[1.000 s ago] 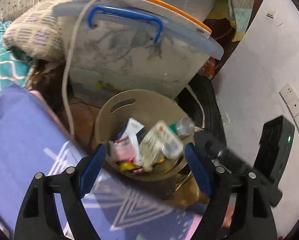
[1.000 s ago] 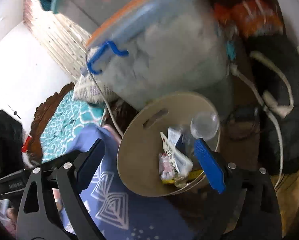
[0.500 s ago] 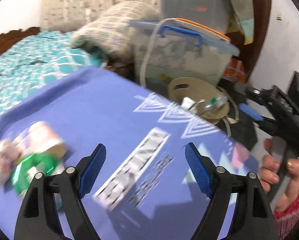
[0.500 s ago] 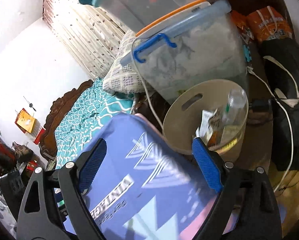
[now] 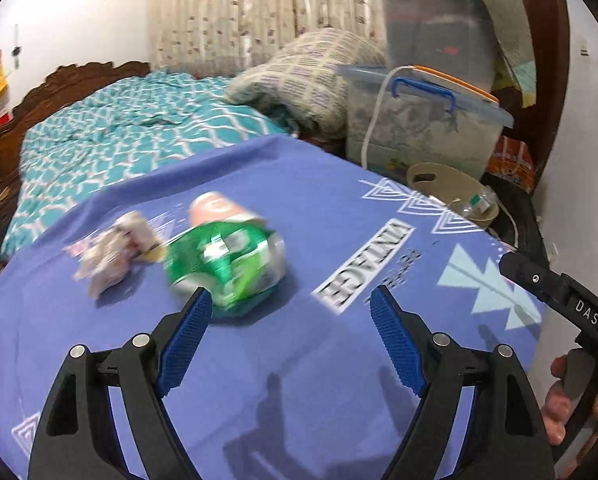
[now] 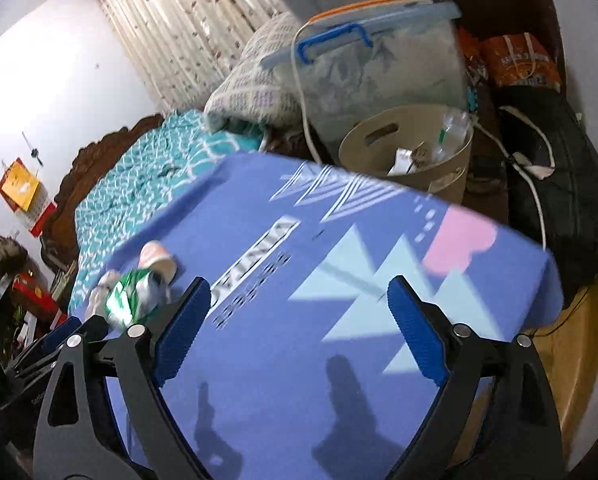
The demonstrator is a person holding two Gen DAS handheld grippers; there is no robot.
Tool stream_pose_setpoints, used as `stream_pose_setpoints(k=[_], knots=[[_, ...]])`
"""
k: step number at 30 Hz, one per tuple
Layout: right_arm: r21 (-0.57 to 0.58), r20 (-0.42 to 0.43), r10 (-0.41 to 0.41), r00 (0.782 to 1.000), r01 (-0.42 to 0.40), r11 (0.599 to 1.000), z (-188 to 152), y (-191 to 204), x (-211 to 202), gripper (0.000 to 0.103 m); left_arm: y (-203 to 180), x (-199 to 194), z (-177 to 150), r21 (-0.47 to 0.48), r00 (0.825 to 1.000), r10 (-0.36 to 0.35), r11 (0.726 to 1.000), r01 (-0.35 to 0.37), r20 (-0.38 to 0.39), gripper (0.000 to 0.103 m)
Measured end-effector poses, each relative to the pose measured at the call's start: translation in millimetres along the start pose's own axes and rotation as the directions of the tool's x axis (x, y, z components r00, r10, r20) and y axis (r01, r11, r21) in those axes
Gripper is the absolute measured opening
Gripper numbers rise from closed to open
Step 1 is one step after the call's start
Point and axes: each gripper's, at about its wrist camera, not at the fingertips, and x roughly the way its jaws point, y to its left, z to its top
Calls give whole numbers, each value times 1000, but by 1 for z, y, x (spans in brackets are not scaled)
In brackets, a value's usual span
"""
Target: Collect trash
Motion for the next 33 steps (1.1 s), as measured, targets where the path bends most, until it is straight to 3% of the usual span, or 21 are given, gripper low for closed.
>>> stream_pose_setpoints(k=[6,12,17,22,33], knots=[[-82,-43,-2,999,-1,997,-25,40,5,94,44,-14,-35,-47,994,107,993,-107,6,77],[-112,-87,-39,995,29,993,-48,59,8,95,82,-20,-59,-113,990,144,983,-144,-3,77],[-120,-100,-64,993,52,991,-53,68,7,95,91,-21,-69,-138,995,104,985,-103,1,77],[-149,-78,-76,994,63,987,-57,79,1,95,90,-29,-71,-126,996,75,990,-67,55,77],[-137,-96,-68,993,55,989,-66,84,8,95,96,-31,-73,-173,995,72,983,-60,67,77]])
